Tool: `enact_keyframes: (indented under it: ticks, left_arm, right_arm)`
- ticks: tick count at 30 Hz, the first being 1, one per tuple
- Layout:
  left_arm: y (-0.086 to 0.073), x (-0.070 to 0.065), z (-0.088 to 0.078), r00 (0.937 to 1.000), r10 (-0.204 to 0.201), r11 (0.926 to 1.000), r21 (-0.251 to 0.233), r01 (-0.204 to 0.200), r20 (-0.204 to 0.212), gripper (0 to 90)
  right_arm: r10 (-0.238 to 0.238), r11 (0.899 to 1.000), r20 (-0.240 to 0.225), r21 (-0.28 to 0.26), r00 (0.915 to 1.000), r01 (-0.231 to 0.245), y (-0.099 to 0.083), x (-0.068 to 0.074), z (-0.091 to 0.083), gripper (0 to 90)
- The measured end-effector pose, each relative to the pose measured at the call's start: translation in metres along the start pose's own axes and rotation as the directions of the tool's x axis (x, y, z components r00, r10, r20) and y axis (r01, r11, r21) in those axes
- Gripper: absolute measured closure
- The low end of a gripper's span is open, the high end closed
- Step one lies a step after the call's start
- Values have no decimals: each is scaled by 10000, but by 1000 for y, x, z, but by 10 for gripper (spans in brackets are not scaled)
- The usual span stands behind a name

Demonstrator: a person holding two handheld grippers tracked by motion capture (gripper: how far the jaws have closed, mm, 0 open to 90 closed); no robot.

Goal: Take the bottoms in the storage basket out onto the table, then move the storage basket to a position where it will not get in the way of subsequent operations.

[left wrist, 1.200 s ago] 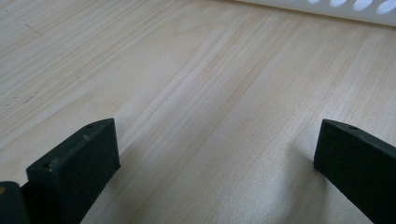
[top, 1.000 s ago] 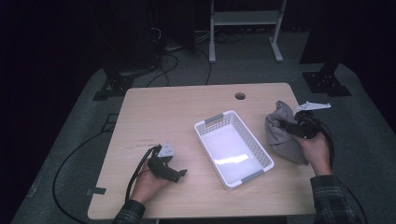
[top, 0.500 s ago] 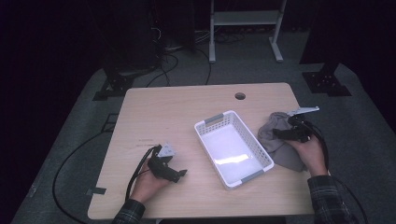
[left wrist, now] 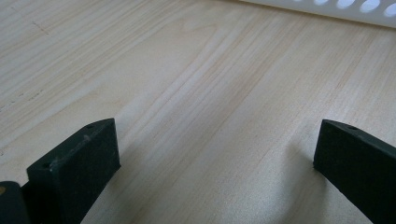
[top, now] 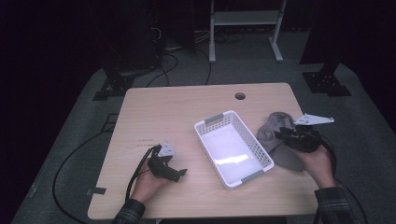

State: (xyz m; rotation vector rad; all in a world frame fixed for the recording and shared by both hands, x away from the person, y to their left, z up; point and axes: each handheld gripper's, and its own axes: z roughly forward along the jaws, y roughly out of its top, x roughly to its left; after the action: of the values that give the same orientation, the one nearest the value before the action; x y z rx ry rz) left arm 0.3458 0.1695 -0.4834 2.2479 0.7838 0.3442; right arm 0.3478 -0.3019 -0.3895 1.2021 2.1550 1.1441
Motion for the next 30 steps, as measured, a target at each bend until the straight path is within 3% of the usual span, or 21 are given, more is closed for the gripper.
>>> enact_keyframes:
  ticks: [2, 4, 5, 6, 9, 11, 14, 17, 18, 19, 20, 21, 30]
  left_arm:
    - [0, 0, -1, 10000, 33, 10000, -1, -33, -25, 0]
    - [0, 0, -2, 10000, -11, 10000, -96, 11, 9, 39]
    - [1, 1, -4, 9999, -150, 9996, -231, 151, 78, 104]
    - [1, 0, -4, 9998, -190, 9994, -276, 191, 47, 138]
    - [8, -7, -3, 9962, -62, 9998, -216, 44, -864, 285]
    - [14, -12, -4, 9946, 37, 9989, -454, -84, -1034, 392]
    - [27, -19, -4, 9922, -241, 9965, -819, 141, -1223, 568]
    - [39, -21, -1, 9918, -828, 9936, -841, 747, -973, 691]
    - [39, -21, -1, 9918, -828, 9936, -841, 747, -973, 722]
    - [45, -22, 2, 9892, -1260, 9884, -941, 1188, -746, 751]
    - [45, -22, 2, 9892, -1260, 9884, -941, 1188, -746, 782]
    - [52, -23, 6, 9887, -1439, 9852, -998, 1391, -422, 812]
    - [72, -23, 15, 9903, -1367, 9846, -1135, 1329, -266, 826]
  right_arm:
    - [-102, 9999, -272, 19, 9996, 102, -6, 5, 0, 834]
    - [-81, 9999, -376, 104, 9993, 85, -10, 7, 0, 873]
    - [57, 9991, -833, 424, 9965, -22, -18, 8, 5, 891]
    - [69, 9986, -979, 529, 9952, -17, -20, 8, 6, 891]
    - [102, 9967, -1310, 810, 9913, 4, -30, 10, 9, 872]
    - [90, 9950, -1379, 1000, 9904, 49, -35, 12, 11, 872]
    - [67, 9925, -1626, 1212, 9867, 133, -39, 14, 14, 884]
    - [-42, 9891, -1741, 1440, 9847, 297, -40, 18, 19, 892]
    - [-42, 9891, -1741, 1440, 9847, 297, -40, 18, 19, 892]
    - [-197, 9868, -1912, 1539, 9814, 498, -41, 21, 22, 892]
    - [-197, 9868, -1912, 1539, 9814, 498, -41, 21, 22, 892]
    - [-305, 9852, -2045, 1587, 9784, 639, -41, 25, 24, 893]
    - [-703, 9827, -2676, 1468, 9610, 1128, -38, 44, 30, 893]
